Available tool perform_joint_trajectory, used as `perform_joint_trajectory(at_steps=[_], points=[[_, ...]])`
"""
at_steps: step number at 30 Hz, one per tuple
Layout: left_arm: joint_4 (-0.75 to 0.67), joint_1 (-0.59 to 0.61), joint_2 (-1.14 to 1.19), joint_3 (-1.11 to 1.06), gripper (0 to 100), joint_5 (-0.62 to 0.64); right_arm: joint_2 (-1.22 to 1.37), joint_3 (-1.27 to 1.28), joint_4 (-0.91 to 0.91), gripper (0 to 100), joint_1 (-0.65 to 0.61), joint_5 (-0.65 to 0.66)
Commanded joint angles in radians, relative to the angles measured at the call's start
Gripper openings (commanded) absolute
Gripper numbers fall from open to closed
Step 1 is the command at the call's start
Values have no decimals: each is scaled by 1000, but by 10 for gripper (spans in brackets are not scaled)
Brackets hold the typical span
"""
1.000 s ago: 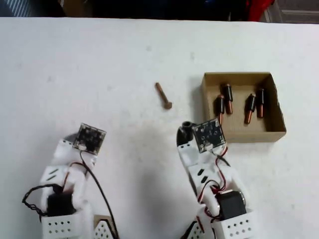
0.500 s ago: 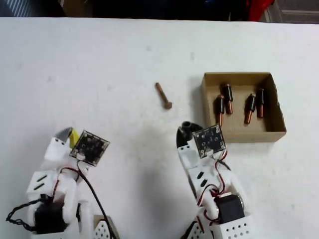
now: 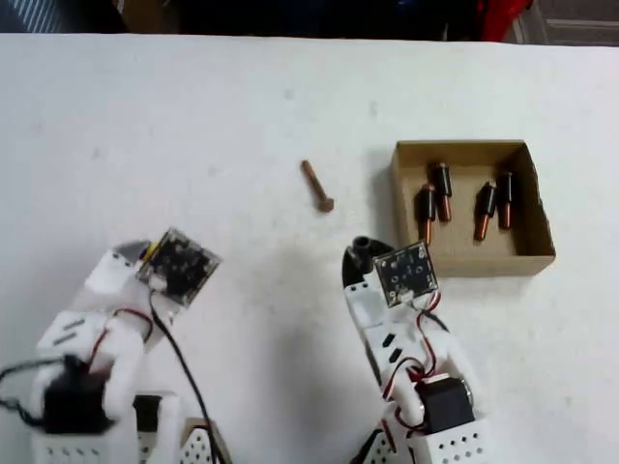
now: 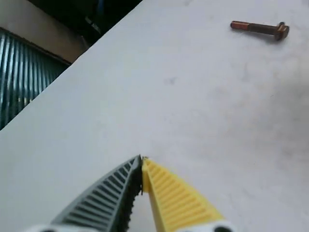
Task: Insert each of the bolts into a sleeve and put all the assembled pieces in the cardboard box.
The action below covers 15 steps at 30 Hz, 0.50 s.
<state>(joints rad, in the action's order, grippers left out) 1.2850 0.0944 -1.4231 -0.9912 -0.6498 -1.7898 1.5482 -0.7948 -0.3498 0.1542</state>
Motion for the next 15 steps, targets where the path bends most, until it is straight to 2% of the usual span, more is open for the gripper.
perform_joint_trajectory(at_steps=[1,4,13,15], points=[[-25,-74,177,124,21,-3,-12,2,28,16,-8,-9],[-71,-116,309,172,21,-57,-12,5,28,16,-8,-8],[-322,-154,664,270,23,-68,-12,5,28,16,-5,-8],[-373,-185,746,290,24,-121,-12,5,28,16,-5,-8]])
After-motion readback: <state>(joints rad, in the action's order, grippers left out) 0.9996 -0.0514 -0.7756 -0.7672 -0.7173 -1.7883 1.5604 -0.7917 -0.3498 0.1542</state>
